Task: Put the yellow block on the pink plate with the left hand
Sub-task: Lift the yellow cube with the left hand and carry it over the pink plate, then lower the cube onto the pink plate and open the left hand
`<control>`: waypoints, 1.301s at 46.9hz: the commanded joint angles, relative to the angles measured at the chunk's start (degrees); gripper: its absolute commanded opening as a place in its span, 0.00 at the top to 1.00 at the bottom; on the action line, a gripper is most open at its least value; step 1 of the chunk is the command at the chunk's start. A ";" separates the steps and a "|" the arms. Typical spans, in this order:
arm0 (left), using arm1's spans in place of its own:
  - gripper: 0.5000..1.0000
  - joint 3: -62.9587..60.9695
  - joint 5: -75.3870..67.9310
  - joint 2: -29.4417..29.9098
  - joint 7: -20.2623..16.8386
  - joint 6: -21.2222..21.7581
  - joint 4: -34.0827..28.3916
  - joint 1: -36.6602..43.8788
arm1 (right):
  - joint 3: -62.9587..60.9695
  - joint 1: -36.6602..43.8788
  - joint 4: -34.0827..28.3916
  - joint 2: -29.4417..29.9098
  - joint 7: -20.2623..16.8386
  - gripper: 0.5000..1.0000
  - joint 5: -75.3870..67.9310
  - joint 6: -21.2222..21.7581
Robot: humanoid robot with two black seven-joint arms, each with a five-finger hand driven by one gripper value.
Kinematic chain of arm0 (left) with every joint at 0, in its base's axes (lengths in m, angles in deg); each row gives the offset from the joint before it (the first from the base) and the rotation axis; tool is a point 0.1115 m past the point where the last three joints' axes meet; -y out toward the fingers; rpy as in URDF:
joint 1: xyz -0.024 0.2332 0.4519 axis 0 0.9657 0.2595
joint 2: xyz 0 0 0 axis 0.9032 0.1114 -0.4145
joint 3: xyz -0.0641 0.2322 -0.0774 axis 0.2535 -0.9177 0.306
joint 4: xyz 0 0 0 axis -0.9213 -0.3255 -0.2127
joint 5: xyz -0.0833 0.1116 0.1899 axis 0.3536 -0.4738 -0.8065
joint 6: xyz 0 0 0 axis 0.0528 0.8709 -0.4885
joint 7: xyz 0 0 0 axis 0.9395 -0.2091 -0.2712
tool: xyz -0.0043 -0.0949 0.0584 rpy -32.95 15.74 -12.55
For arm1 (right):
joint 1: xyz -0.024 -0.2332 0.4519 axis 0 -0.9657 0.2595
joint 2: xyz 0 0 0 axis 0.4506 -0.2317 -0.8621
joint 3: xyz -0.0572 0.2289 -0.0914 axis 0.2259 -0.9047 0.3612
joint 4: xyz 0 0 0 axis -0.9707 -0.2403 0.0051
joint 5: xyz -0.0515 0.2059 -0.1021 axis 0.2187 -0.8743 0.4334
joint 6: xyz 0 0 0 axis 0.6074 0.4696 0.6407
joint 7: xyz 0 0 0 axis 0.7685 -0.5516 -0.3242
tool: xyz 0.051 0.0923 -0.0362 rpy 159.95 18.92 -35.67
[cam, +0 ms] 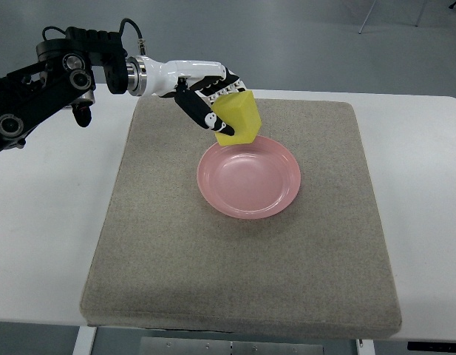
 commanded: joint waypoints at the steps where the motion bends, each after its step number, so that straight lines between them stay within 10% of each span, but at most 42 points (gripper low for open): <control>1: 1.00 -0.60 -1.23 -0.17 -0.05 -0.21 1.19 1.08 | 0.00 0.00 0.00 0.00 0.00 0.15 0.00 0.00; 46: 0.98 -11.59 -25.76 -10.98 -1.36 11.92 -2.41 1.00 | 0.00 0.00 0.00 0.00 0.00 0.15 0.00 0.00; 61: 0.23 -11.94 -26.11 -10.45 -1.36 11.92 -2.42 0.73 | 0.00 0.00 0.00 0.00 0.00 0.15 0.00 0.00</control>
